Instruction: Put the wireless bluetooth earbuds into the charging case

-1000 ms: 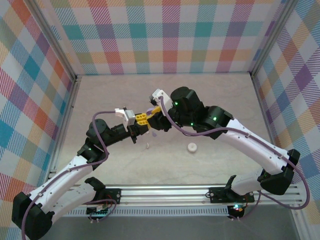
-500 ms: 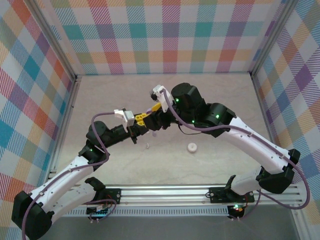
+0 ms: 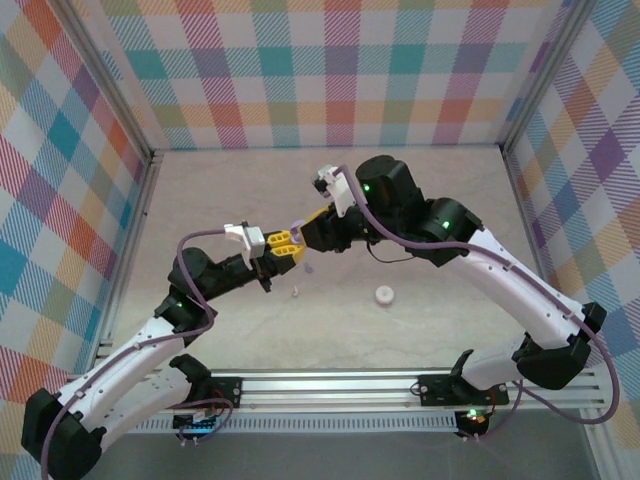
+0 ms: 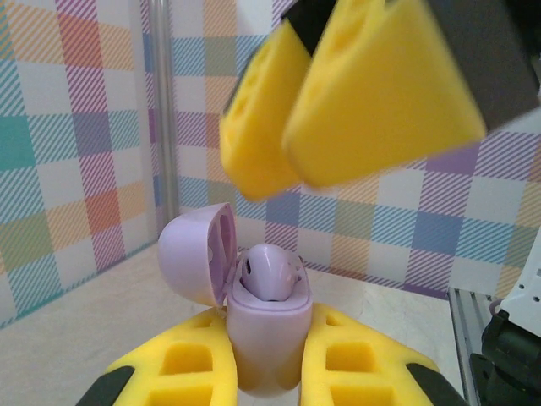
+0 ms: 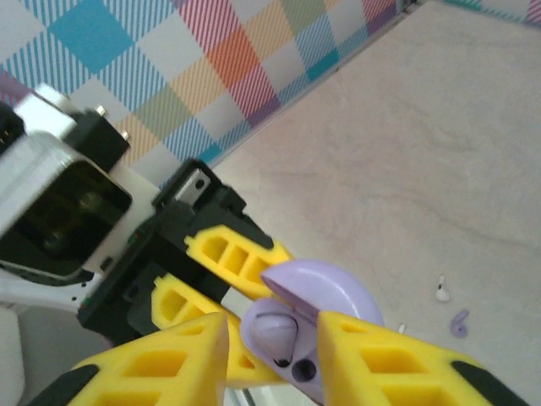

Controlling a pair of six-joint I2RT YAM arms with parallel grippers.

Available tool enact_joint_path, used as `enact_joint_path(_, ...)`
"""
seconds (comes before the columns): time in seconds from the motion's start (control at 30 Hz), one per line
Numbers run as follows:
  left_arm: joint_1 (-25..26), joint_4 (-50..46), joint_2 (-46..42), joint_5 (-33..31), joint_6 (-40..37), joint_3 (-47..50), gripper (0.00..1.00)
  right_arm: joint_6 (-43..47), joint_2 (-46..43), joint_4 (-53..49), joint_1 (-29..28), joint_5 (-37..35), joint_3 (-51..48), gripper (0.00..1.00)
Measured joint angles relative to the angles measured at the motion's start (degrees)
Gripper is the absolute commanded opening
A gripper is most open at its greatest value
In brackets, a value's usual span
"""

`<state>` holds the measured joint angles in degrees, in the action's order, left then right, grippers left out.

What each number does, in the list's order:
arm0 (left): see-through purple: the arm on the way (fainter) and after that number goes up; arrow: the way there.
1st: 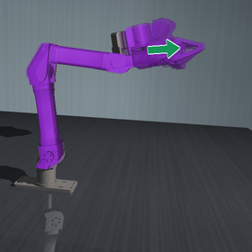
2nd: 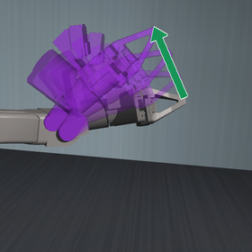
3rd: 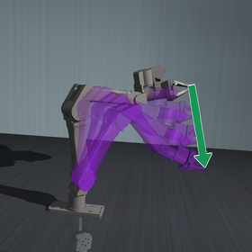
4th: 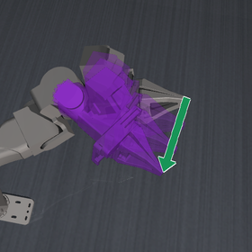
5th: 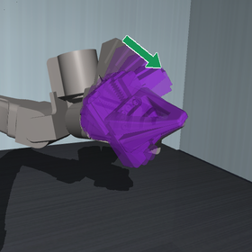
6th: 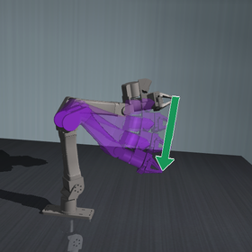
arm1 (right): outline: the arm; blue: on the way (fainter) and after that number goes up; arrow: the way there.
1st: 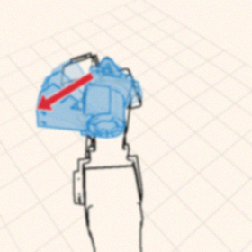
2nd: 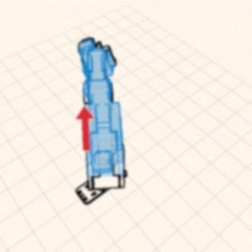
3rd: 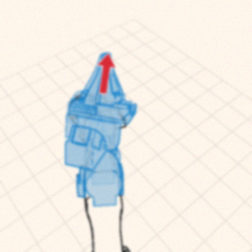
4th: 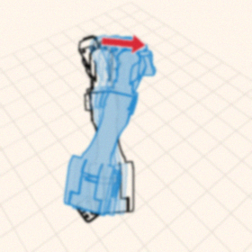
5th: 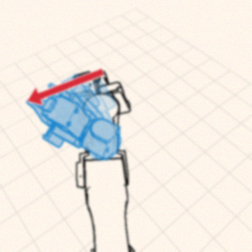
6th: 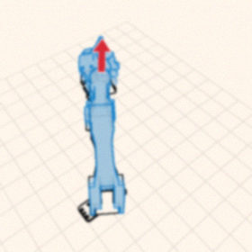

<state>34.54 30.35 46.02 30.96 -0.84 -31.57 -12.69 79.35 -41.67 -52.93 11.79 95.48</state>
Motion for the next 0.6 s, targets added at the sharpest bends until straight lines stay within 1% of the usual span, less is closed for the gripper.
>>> enact_joint_path(0.13, 0.0, -0.8, -0.7, 0.1, 0.0, 0.1, 0.00, 0.1, 0.1, 0.0, 0.0, 1.3, -1.7, 0.27)
enact_joint_path(0.23, 0.0, -1.8, -0.9, 0.0, 0.0, 0.1, 0.00, 0.3, 0.7, -0.1, 0.1, 1.4, -1.7, 0.26)
enact_joint_path(0.4, 0.1, -3.7, -1.6, -0.2, -0.1, 0.1, 0.00, 0.3, 0.7, -0.3, 0.1, 1.7, -1.8, 0.31)
enact_joint_path(0.47, 0.1, -4.7, -2.4, -0.6, -0.3, 0.1, 0.00, 0.7, 0.3, -0.4, 0.1, 0.9, -1.8, 0.32)
enact_joint_path(0.6, 0.2, -8.8, -4.3, -2.0, -1.8, 0.1, 0.00, 1.3, -2.0, -1.2, 0.5, -2.5, -1.6, 0.28)
